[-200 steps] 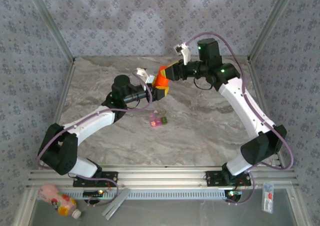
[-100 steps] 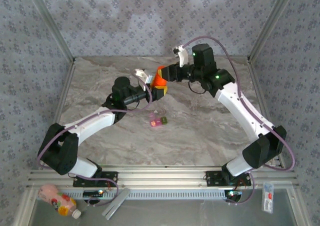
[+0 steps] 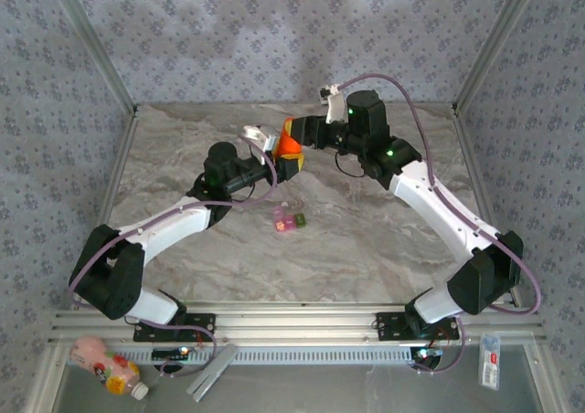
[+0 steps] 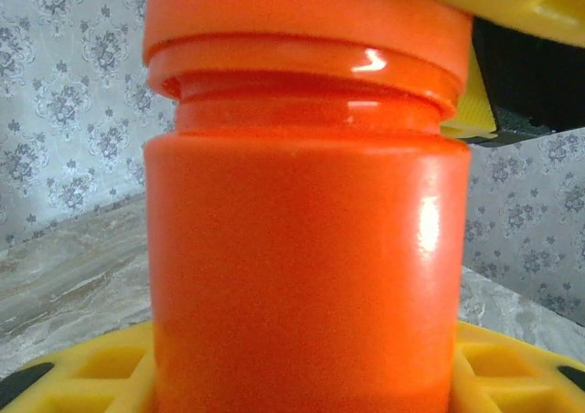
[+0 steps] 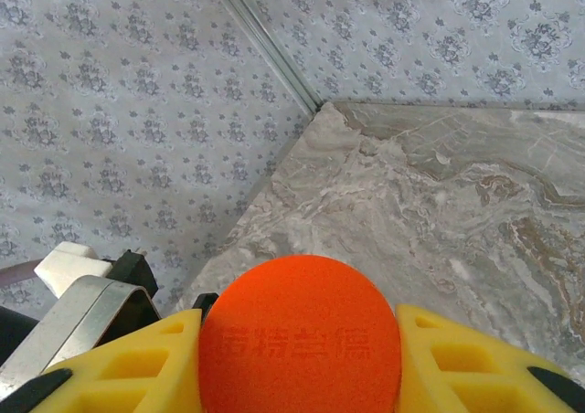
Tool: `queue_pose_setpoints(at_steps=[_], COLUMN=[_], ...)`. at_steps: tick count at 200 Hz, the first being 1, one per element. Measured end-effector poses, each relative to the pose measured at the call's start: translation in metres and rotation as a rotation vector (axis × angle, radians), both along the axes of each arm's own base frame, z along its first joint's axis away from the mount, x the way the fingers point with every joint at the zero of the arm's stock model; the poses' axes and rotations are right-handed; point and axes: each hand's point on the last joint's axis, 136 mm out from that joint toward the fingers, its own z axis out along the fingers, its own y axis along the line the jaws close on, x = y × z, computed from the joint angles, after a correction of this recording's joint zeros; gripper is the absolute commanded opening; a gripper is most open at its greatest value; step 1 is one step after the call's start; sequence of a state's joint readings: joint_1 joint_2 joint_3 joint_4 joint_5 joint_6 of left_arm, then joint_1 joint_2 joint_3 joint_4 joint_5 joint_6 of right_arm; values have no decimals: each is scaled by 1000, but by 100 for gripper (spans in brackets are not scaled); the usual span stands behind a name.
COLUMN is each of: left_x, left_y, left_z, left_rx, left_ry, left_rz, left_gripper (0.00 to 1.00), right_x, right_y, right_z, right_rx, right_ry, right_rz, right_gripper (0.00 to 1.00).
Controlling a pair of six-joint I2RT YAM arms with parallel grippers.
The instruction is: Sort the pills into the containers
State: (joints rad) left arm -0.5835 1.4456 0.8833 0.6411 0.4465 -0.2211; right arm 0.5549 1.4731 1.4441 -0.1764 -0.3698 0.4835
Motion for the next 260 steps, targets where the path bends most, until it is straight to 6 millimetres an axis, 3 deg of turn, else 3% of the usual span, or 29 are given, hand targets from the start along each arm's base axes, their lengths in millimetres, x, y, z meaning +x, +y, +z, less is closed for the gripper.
queue_pose_setpoints(at_steps=[151, 260], left_x=[-1, 1], left_y=[-1, 1], left_z=[-8, -11], left_rx=[35, 40], left_ry=[7, 15], left_rz=[-9, 7], left_gripper=[0, 0], right_x=[-4, 1], right_y=[1, 4], right_z=[-9, -13], right_rx=[-116, -94], right_ry=[21, 66], right_rz=[-40, -124], right_gripper=[28, 29])
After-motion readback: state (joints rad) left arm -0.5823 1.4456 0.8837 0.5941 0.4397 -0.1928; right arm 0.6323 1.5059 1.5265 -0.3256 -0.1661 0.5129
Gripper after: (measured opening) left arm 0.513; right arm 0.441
